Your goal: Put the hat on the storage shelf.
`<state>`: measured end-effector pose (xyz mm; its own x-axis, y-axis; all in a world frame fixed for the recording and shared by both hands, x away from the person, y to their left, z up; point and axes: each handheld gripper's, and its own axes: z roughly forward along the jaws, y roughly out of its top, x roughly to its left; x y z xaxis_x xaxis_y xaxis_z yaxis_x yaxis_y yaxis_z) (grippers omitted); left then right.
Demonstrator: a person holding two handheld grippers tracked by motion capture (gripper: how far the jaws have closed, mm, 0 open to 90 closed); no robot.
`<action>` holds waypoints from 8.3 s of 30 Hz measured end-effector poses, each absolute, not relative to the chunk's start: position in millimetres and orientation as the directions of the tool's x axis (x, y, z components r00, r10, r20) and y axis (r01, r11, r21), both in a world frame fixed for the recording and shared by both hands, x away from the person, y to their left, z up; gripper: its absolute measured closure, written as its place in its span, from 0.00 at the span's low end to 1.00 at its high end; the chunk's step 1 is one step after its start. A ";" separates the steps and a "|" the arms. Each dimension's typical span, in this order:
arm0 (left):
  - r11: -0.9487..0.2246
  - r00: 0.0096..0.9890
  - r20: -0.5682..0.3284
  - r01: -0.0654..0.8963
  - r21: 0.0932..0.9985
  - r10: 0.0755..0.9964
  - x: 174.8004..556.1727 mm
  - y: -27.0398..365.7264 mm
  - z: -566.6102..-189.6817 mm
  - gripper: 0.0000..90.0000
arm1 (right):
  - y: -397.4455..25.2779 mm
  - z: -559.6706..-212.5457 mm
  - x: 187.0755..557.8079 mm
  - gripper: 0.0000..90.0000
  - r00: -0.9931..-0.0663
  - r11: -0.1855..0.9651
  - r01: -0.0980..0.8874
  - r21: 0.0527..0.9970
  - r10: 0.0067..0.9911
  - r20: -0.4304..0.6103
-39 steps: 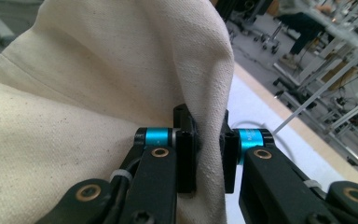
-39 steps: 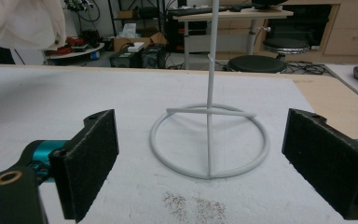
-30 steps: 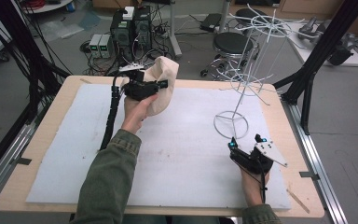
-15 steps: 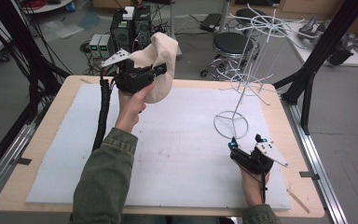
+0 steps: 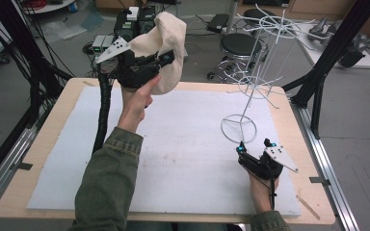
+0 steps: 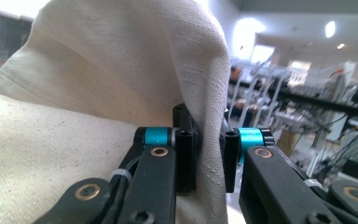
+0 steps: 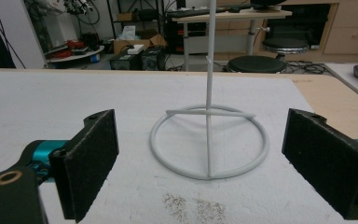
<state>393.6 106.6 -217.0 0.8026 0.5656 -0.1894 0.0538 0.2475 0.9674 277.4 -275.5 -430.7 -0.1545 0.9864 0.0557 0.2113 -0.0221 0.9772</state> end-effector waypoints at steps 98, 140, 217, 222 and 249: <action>0.190 0.965 0.095 -0.144 0.971 0.246 397.9 -60.9 -185.9 0.90 | -274.2 -429.3 272.8 0.11 -0.186 -0.023 0.199 0.980 0.981 0.061; 0.086 0.952 0.025 -0.054 0.995 0.304 388.4 -52.6 -263.2 0.66 | -272.6 -429.8 274.1 0.11 -0.184 -0.015 0.200 0.980 0.982 0.052; 0.061 0.628 -0.055 0.013 0.998 0.776 320.3 168.1 -352.0 0.26 | -271.8 -430.4 271.9 0.11 -0.180 -0.031 0.219 0.975 0.981 0.072; 0.069 0.582 -0.052 -0.006 0.998 0.811 311.6 182.6 -366.7 0.26 | -271.6 -430.6 272.0 0.11 -0.181 -0.029 0.217 0.976 0.981 0.069; 0.095 0.201 -0.089 -0.020 0.995 0.976 274.0 254.4 -400.6 0.24 | -268.8 -431.3 259.9 0.11 -0.110 -0.080 0.142 0.987 0.989 0.096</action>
